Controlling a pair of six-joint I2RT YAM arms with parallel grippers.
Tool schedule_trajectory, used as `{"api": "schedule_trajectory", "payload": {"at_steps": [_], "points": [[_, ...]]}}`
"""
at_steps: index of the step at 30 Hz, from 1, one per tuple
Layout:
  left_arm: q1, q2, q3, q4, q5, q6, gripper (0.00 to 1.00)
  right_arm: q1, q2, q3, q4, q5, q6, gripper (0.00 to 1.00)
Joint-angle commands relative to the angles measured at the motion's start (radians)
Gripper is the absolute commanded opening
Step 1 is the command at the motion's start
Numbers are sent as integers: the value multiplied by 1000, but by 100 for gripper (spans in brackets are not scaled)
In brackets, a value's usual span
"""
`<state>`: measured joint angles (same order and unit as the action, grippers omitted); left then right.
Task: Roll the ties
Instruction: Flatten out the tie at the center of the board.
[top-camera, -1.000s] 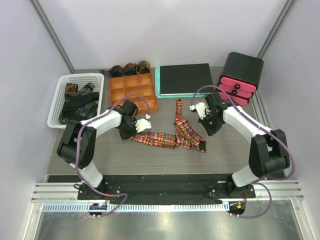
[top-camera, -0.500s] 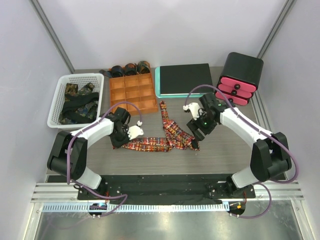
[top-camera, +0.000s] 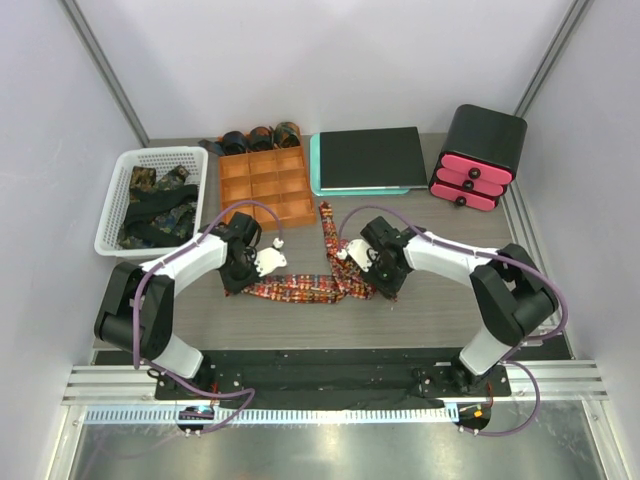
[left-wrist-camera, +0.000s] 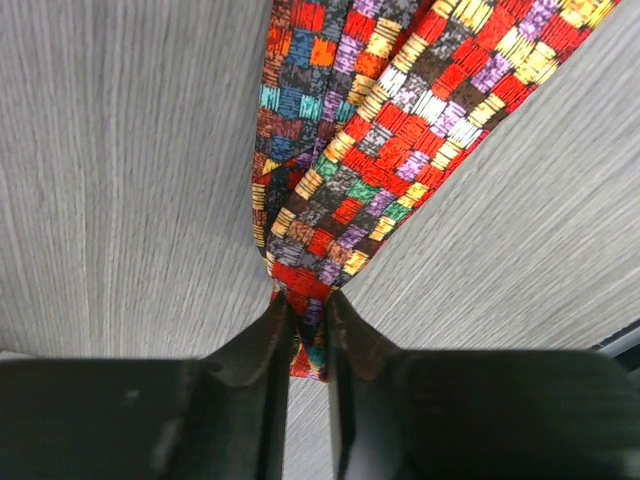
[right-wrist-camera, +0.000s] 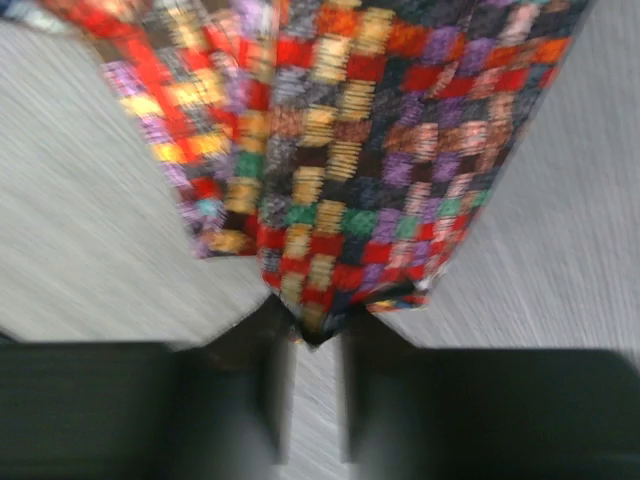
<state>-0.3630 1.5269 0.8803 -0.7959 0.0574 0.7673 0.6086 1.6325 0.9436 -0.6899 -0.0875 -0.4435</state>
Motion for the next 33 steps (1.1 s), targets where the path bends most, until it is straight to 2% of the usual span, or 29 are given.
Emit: {"api": "schedule_trajectory", "payload": {"at_steps": [1, 2, 7, 15, 23, 28, 33], "points": [[9, -1, 0, 14, -47, -3, 15, 2, -37, -78, 44, 138, -50, 12], [10, 4, -6, 26, -48, -2, 13, 0, -57, -92, 40, 153, -66, 1], [38, 36, -14, 40, -99, 6, 9, -30, -247, -236, -5, 261, -196, 1], [59, 58, -4, 47, -113, 7, 8, -306, -368, -345, -98, 273, -472, 1], [75, 88, 8, 57, -137, -6, 6, -426, -517, -453, -112, 344, -681, 1], [102, 76, 17, 61, -131, -29, 4, -506, -597, -430, -152, 336, -773, 1], [137, -14, 16, 61, -85, -66, 2, -570, -668, -390, -184, 302, -833, 1]]}}
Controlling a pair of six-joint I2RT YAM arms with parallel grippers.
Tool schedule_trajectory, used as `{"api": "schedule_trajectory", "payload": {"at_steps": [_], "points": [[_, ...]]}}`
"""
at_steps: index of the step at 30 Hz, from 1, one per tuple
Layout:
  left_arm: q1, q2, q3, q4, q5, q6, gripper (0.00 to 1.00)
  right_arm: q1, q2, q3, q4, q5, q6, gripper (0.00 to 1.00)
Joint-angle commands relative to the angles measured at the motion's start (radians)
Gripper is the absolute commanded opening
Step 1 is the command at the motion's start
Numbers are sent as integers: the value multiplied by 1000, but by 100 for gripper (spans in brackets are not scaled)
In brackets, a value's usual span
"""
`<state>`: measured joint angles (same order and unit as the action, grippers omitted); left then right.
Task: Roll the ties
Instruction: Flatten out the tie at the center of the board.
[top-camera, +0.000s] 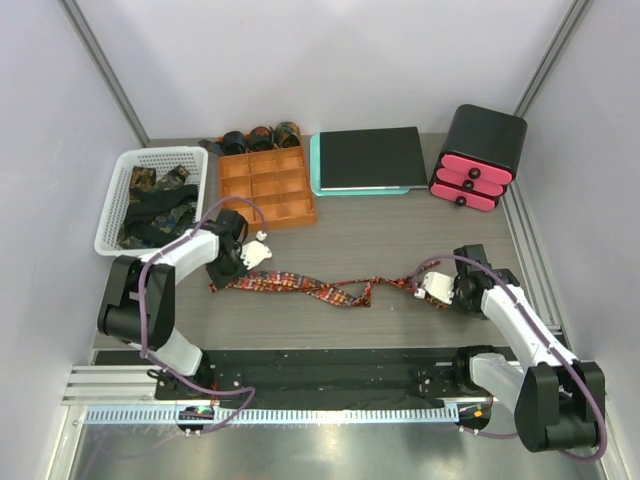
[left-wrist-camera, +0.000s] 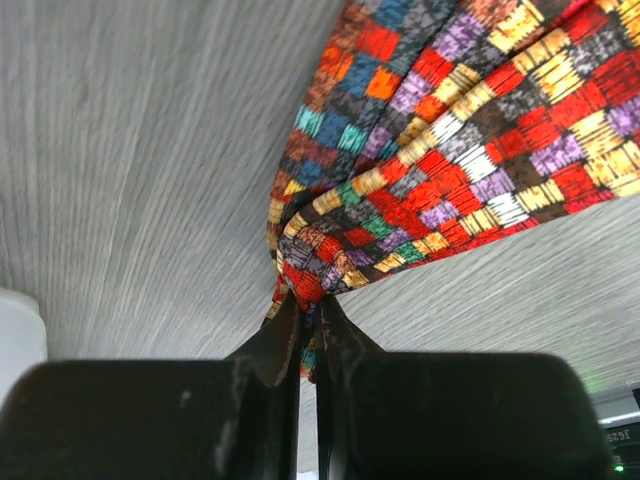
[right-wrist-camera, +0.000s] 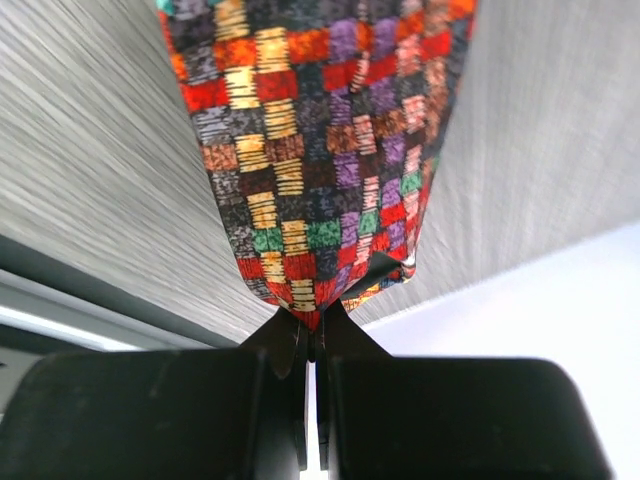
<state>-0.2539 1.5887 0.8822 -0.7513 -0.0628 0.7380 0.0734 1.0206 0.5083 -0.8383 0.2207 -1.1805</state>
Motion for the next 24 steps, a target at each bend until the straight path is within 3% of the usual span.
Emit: {"api": "schedule_trajectory", "payload": {"at_steps": [1, 8, 13, 14, 17, 18, 24], "points": [[28, -93, 11, 20, 49, -43, 1, -41, -79, 42, -30, -17, -108, 1], [31, -216, -49, 1, 60, -68, 0, -60, -195, -45, 22, -15, -134, 2], [38, -269, -100, -45, 54, -26, 10, -60, -275, -65, -111, -12, -160, 30], [41, -282, -107, -55, 57, -19, 13, -87, -298, -51, -131, -15, -162, 44], [39, -329, -76, -143, 116, 14, 43, -90, -301, 22, -208, -52, -150, 67], [41, -341, -60, -173, 168, 24, 55, -90, -280, 51, -231, -85, -128, 69], [31, -380, 43, -273, 323, 54, 72, -90, -108, 346, -416, -322, -8, 71]]}}
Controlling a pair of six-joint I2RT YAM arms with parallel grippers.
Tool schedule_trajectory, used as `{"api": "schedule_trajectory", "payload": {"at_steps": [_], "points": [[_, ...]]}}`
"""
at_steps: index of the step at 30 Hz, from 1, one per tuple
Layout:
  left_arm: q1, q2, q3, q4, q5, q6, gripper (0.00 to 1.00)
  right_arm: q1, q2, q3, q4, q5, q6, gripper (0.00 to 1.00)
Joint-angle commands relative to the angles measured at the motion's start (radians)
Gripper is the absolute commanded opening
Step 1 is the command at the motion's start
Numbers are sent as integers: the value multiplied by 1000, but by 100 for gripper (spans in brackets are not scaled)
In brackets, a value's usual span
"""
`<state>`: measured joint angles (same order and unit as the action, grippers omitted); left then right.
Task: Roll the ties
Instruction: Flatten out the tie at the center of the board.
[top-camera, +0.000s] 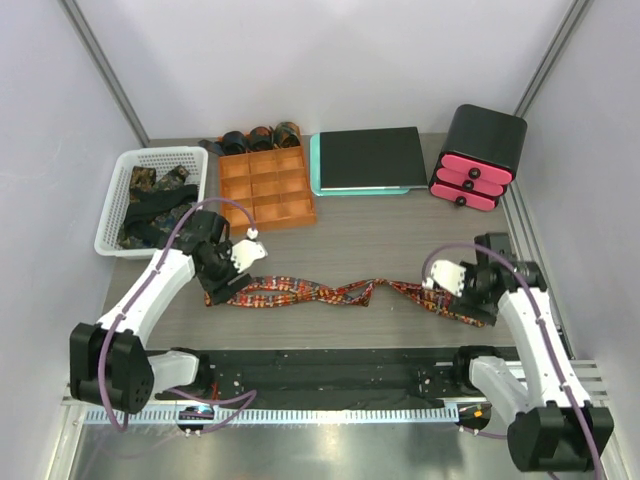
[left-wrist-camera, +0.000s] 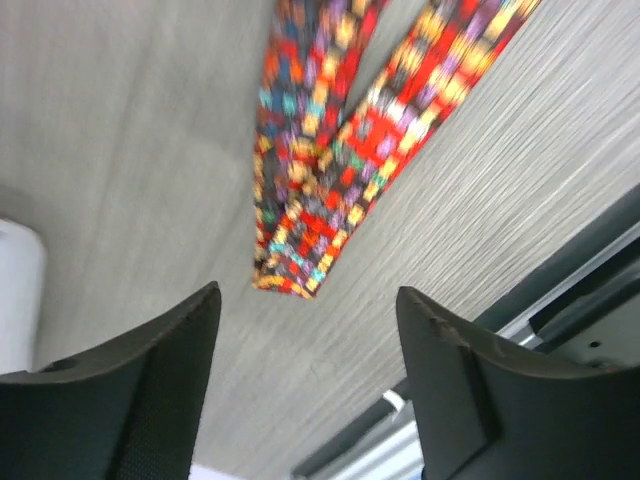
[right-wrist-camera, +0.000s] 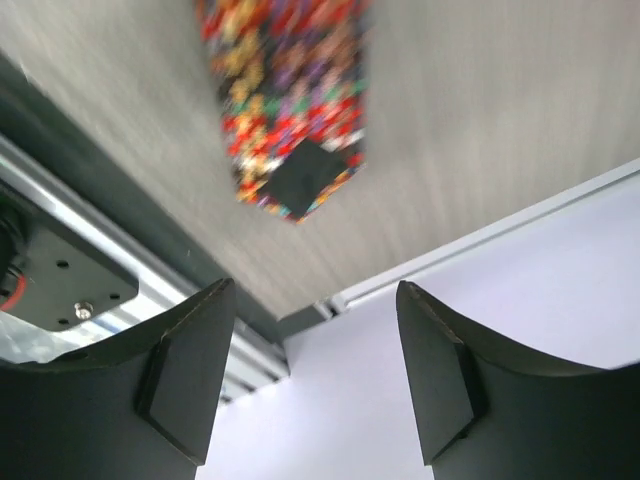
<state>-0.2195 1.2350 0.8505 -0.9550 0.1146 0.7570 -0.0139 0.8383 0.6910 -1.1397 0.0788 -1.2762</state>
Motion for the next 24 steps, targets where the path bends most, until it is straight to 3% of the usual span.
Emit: {"api": "schedule_trajectory", "payload": {"at_steps": [1, 5, 10, 19, 24], "points": [[-7, -20, 87, -70, 190, 27, 72, -3, 108, 195, -114, -226, 121, 71], [-87, 43, 84, -32, 217, 12, 65, 2, 214, 194, -54, -266, 190, 72], [-182, 136, 18, 106, 116, 4, 56, 14, 318, 156, 78, -263, 255, 72], [-210, 241, -37, 197, 36, 38, 44, 190, 329, -13, 216, -176, 368, 67], [-227, 251, -94, 223, -6, 51, 35, 216, 350, -99, 308, -105, 383, 64]]}}
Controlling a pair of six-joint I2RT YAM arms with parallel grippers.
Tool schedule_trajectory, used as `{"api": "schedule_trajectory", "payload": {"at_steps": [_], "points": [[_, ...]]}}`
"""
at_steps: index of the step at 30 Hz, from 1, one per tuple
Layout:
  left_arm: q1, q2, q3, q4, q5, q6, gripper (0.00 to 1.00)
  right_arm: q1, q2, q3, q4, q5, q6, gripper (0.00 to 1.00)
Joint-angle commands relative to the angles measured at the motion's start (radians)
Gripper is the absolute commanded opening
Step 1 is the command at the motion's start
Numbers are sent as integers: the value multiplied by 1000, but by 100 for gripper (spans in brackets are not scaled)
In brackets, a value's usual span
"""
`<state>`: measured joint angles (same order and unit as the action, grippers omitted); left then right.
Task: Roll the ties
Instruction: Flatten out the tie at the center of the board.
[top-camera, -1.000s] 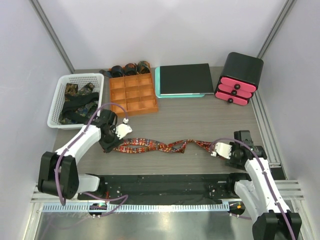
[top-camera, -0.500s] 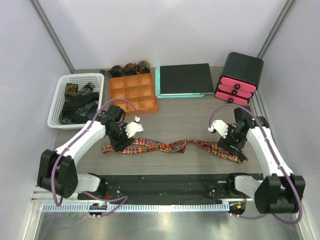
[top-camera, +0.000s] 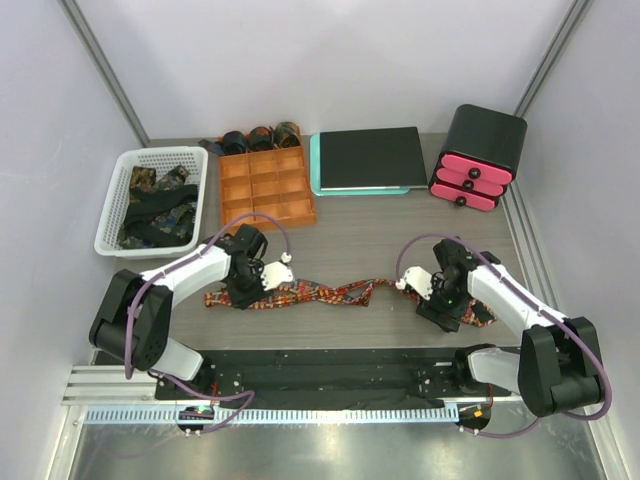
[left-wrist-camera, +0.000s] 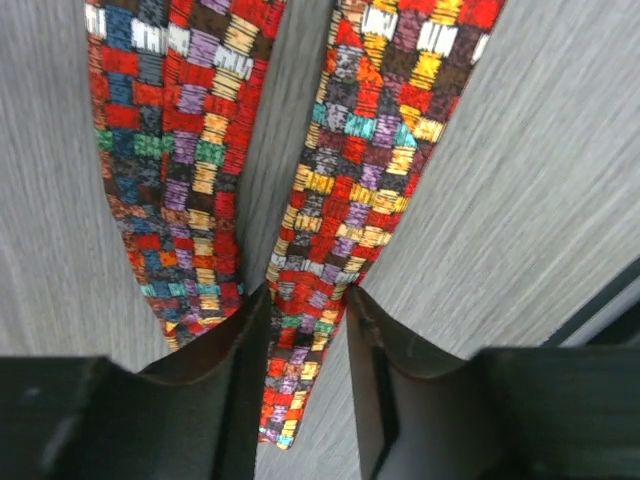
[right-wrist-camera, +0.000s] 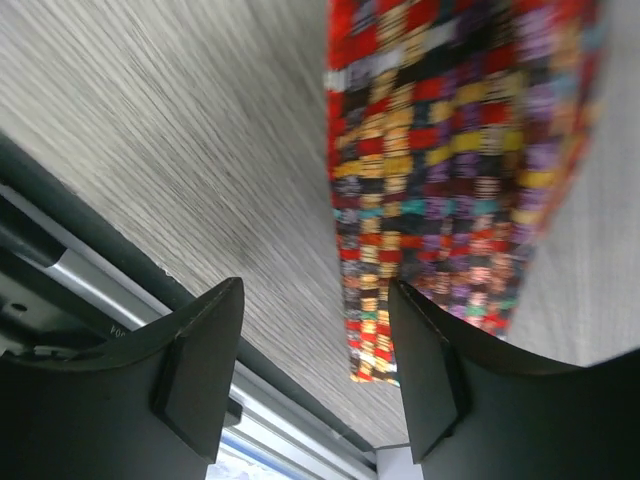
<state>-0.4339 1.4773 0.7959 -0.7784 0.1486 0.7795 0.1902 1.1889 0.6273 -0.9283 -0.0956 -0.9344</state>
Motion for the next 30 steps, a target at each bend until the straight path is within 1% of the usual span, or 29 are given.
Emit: {"api": "schedule_trajectory", "payload": {"at_steps": [1, 3, 4, 5, 6, 7, 8, 9, 10, 11, 12, 14, 15, 17, 20, 23, 25, 30], "points": [[-12, 11, -49, 57, -49, 35, 33, 12, 8, -46, 108, 76, 45, 61], [-12, 17, -64, 65, -64, 41, 26, 14, 17, -52, 131, 82, 48, 59], [-12, 17, -67, 70, -75, 43, 24, 14, 27, -54, 137, 88, 49, 56], [-14, 11, -67, 70, -78, 43, 19, 15, 29, -57, 150, 89, 48, 53], [-12, 6, -67, 68, -78, 40, 16, 15, 32, -61, 158, 91, 48, 50], [-12, -1, -63, 61, -77, 37, 11, 15, 34, -64, 164, 91, 46, 44], [-14, -18, -60, 54, -73, 35, 9, 15, 37, -69, 174, 126, 45, 40], [-12, -29, -47, 45, -69, 32, 7, 15, 37, -74, 177, 129, 43, 32], [-14, -43, -35, 35, -57, 15, 3, 15, 32, -75, 183, 141, 42, 29], [-14, -69, 1, -10, -47, 4, 1, 15, 29, -75, 184, 145, 42, 24], [-14, -87, 23, -33, -29, -3, 0, 14, 25, -75, 186, 149, 40, 15], [-14, -126, 83, -85, 11, -28, 0, 14, 2, -74, 193, 168, 36, 7], [-12, -168, 98, -93, 19, -29, 0, 15, -3, -71, 194, 172, 32, 1], [-14, -196, 135, -108, 20, -36, 0, 15, -11, -69, 201, 186, 25, 1], [-11, -207, 140, -87, -18, -31, 0, 14, -17, -66, 223, 215, 17, 1], [-11, -169, 109, -18, -50, -20, 0, 8, -43, -67, 261, 244, -4, 1], [-11, -115, 94, 45, -84, -20, 0, -6, -57, -64, 298, 280, -30, 1], [44, -3, 68, 171, -139, -28, 0, -66, -121, -69, 390, 329, -109, 1]]}}
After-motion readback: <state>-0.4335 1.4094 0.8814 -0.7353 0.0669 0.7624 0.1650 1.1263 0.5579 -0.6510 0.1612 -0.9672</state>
